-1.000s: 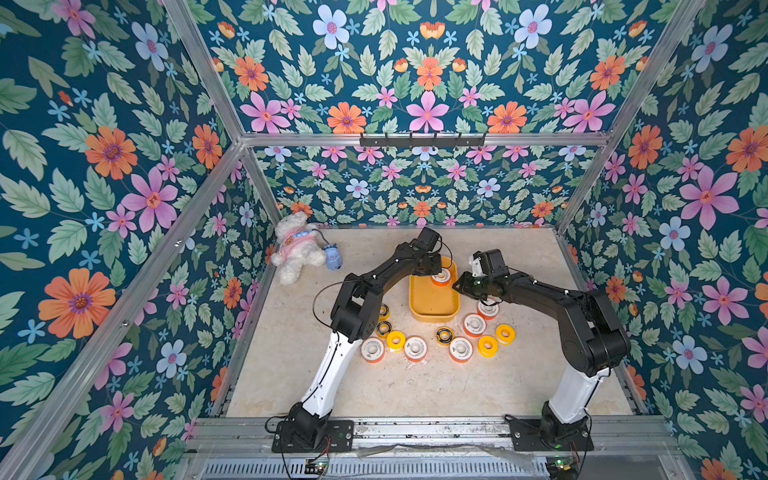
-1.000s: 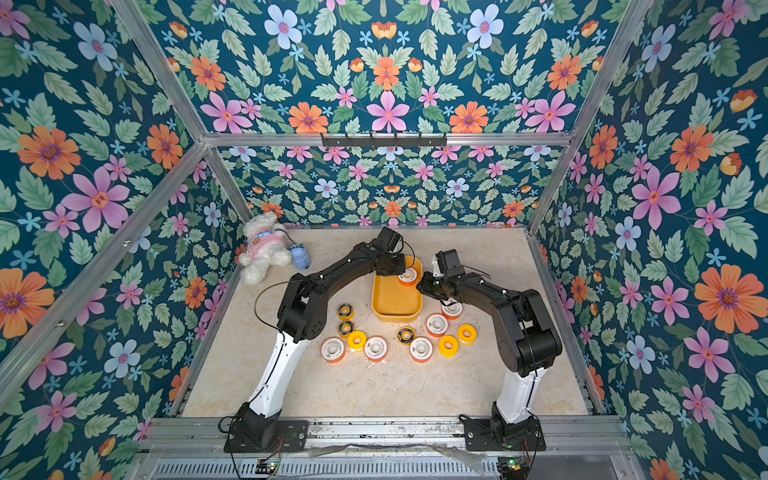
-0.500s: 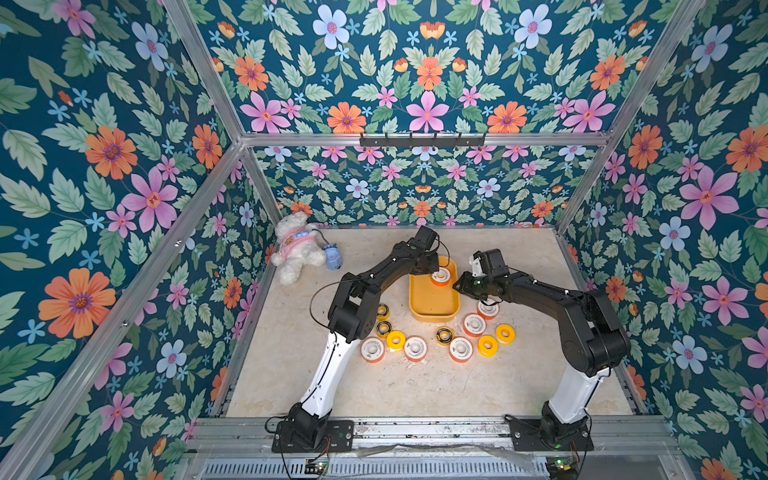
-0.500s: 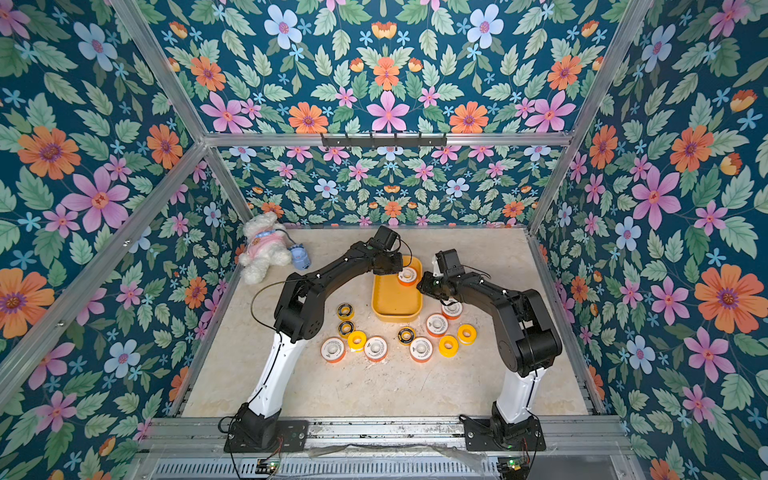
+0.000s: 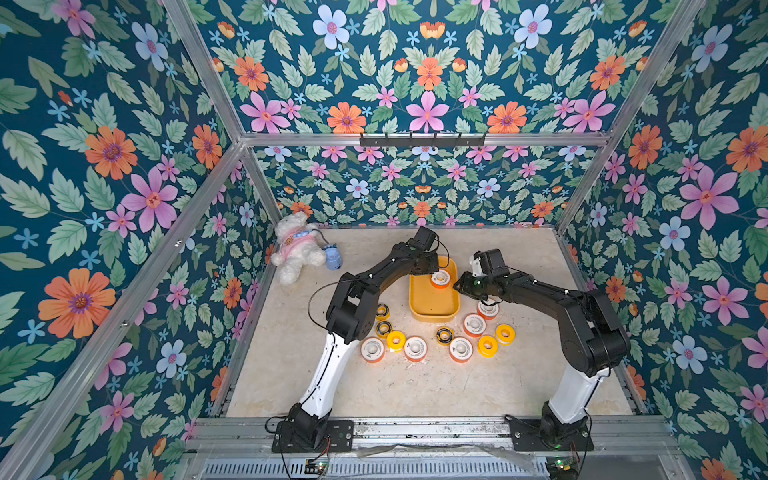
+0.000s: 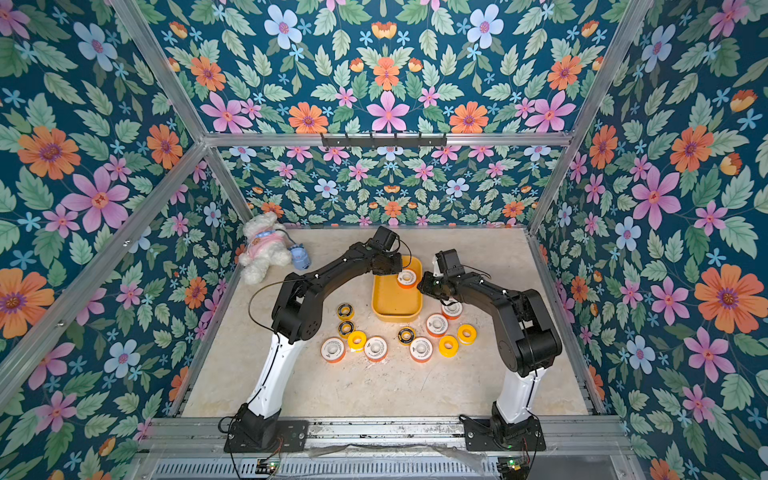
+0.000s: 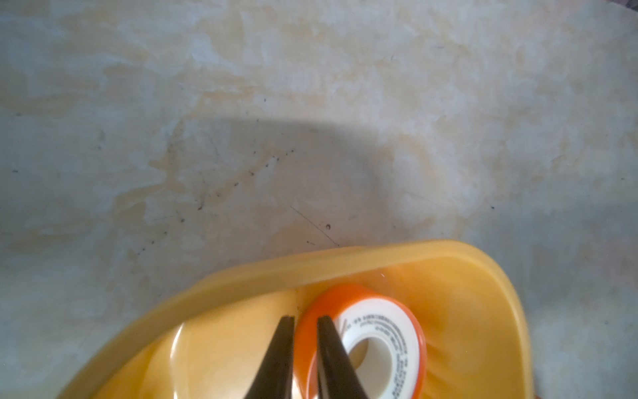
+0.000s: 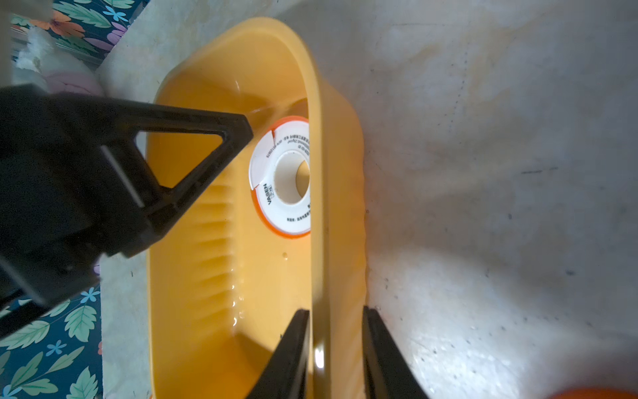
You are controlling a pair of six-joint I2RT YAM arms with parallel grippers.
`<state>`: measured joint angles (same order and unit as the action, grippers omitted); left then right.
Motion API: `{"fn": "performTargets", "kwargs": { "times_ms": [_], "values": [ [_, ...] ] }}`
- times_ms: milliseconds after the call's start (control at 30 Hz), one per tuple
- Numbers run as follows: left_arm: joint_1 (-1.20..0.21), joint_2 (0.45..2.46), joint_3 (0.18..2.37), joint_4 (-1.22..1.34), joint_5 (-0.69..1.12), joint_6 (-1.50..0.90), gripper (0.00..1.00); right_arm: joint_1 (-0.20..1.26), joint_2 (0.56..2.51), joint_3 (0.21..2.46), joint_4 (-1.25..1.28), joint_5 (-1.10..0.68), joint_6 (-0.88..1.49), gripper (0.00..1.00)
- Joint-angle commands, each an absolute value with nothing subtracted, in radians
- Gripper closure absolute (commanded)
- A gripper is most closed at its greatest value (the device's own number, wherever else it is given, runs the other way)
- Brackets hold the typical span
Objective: Put the sealing tape into the storage box
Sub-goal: Place the sealing tape in the storage box.
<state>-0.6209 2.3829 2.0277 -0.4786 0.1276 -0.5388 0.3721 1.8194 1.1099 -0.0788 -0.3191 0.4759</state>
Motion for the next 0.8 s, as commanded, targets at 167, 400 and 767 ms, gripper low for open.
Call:
{"fn": "performTargets", "kwargs": {
  "times_ms": [167,400,767],
  "values": [
    [-0.62,2.315,1.936,-0.381,0.14,-0.519,0.66,0.373,1.821,1.111,-0.084,-0.313,0.467,0.68],
    [-0.62,2.352,1.934,-0.387,0.207,-0.512,0.68,0.373,1.823,1.111,-0.086,-0.313,0.466,0.68],
    [-0.621,2.375,1.942,-0.399,0.197,-0.515,0.86,0.372,1.828,1.109,-0.088,-0.311,0.465,0.68]
  ]
}}
